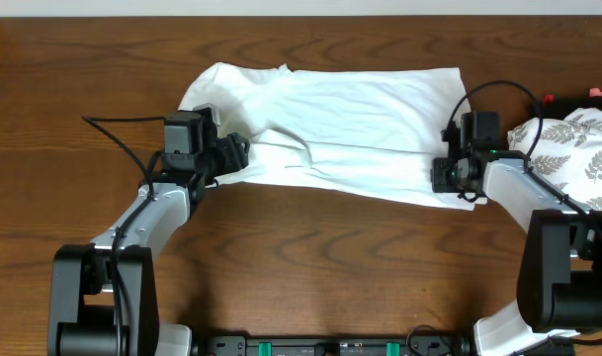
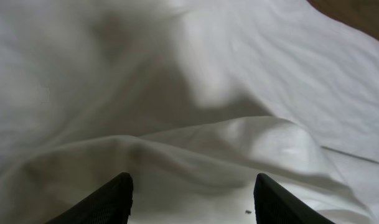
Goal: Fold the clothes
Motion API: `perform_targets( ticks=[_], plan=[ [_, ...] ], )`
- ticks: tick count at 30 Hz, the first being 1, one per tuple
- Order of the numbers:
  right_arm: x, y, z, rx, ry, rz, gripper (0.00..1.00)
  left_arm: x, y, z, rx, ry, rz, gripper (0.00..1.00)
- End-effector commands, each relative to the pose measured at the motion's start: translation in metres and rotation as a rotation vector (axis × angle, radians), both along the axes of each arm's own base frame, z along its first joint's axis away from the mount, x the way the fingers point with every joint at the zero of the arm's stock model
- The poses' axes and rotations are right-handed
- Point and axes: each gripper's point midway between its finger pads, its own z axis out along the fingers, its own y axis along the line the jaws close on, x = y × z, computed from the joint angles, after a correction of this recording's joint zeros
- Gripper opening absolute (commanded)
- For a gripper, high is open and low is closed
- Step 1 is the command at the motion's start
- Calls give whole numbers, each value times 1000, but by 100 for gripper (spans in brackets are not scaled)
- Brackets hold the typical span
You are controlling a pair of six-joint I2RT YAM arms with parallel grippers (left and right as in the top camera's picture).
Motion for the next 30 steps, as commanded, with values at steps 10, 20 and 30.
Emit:
perform_targets(
  ticks=[10, 20, 30],
  plan=[
    [-44, -21, -38, -76, 177, -69, 42, -9, 32, -21, 168, 78, 85, 63],
    [-48, -21, -39, -76, 192, -69, 42, -33, 63, -80, 229, 266, 157, 63],
    [-49, -21, -39, -77, 195, -69, 42, -68, 115, -105, 203, 443, 305, 54]
  ],
)
